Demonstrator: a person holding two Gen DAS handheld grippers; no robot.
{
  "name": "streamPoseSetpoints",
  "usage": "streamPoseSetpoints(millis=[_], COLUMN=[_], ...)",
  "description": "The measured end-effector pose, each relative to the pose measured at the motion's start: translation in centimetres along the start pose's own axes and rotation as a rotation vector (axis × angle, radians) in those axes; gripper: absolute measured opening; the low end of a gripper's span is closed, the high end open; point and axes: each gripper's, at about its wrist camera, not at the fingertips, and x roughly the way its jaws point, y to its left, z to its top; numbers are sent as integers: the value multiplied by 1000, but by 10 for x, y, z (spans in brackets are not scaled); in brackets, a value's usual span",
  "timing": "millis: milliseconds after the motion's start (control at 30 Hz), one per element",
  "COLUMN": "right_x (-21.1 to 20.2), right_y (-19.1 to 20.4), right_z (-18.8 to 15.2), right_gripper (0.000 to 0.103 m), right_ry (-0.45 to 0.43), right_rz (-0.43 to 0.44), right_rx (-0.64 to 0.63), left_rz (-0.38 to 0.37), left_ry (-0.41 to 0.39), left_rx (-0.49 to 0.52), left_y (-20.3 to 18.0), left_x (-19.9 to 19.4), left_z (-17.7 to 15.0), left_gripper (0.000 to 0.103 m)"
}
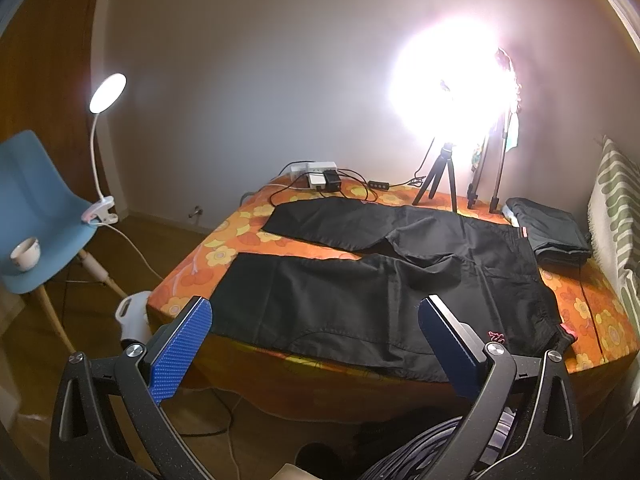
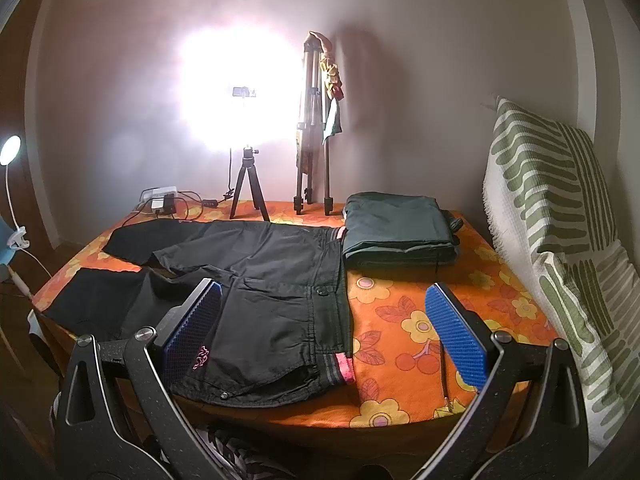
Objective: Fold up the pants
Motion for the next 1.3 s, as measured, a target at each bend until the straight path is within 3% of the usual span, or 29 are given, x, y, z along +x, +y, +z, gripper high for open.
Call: streamPoseSetpoints(millis=[1300], right_x=[-5], right_y=[0], right_z=[2], right_gripper=[103], right_ry=[-14], right_rz=[-5], right_rx=[-5], left_rz=[7], left_ry=[-11], left_rx=[-2], left_y=[1], left_x=[-6], left_z=[3], left_gripper=[103])
